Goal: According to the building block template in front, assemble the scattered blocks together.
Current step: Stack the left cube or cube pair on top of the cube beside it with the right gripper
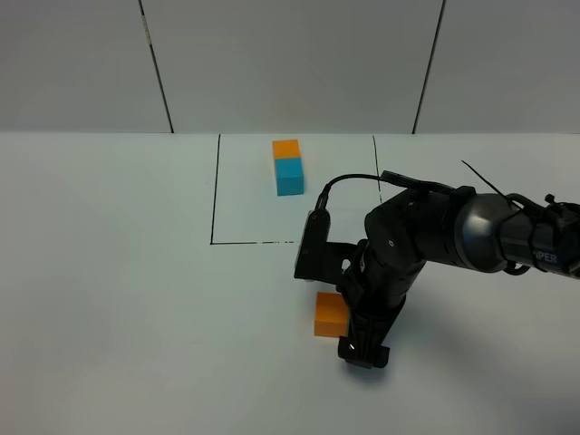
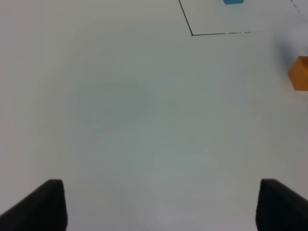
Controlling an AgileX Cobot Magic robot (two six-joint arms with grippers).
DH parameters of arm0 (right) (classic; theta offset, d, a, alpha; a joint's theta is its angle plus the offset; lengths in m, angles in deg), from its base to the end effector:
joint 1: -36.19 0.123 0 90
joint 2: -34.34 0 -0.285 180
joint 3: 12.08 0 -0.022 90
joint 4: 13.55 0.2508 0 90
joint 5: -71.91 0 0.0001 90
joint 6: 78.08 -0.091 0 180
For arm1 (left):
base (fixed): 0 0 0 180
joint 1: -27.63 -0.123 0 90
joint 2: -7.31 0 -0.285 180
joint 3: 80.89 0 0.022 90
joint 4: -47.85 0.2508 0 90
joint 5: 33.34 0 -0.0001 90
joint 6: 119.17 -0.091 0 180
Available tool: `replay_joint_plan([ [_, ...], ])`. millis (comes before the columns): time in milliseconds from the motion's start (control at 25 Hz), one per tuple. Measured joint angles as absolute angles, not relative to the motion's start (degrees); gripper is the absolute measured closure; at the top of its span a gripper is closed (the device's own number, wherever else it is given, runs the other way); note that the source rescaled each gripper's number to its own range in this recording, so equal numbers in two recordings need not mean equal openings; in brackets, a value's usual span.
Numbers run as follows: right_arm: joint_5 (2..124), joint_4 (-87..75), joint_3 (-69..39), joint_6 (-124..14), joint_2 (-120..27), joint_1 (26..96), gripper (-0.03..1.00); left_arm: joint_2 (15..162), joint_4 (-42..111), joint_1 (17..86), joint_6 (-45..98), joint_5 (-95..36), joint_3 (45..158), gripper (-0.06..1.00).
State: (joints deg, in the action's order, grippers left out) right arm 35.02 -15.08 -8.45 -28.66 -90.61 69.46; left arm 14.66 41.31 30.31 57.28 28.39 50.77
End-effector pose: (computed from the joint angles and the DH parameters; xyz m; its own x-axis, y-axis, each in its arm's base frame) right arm 0.3317 0.2159 0.1293 -0.0917 -0.9848 -0.1472 -0.9715 0.1209 -0.2040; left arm -0.0079 -0.0088 0.2774 -0.4565 0.0291 -0.8892 0.1391 0.9895 -0.0391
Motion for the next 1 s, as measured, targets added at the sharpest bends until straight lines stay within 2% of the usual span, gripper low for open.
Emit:
replay_joint_plan([
  [600, 33.69, -13.55, -11.15, -28.72, -93.75, 69.46, 0.09, 14.66, 41.31, 30.31, 57.28, 28.39, 50.77, 0.27],
  [840, 35.01, -10.84, -11.15, -28.66, -93.92, 69.46, 0.23, 14.66, 41.31, 30.31, 57.28, 28.39, 50.77, 0.27],
  [1000, 36.2, -9.48, -11.15, -28.59, -94.04, 69.46, 0.41, 14.66, 41.31, 30.31, 57.28, 28.39, 50.77, 0.27],
])
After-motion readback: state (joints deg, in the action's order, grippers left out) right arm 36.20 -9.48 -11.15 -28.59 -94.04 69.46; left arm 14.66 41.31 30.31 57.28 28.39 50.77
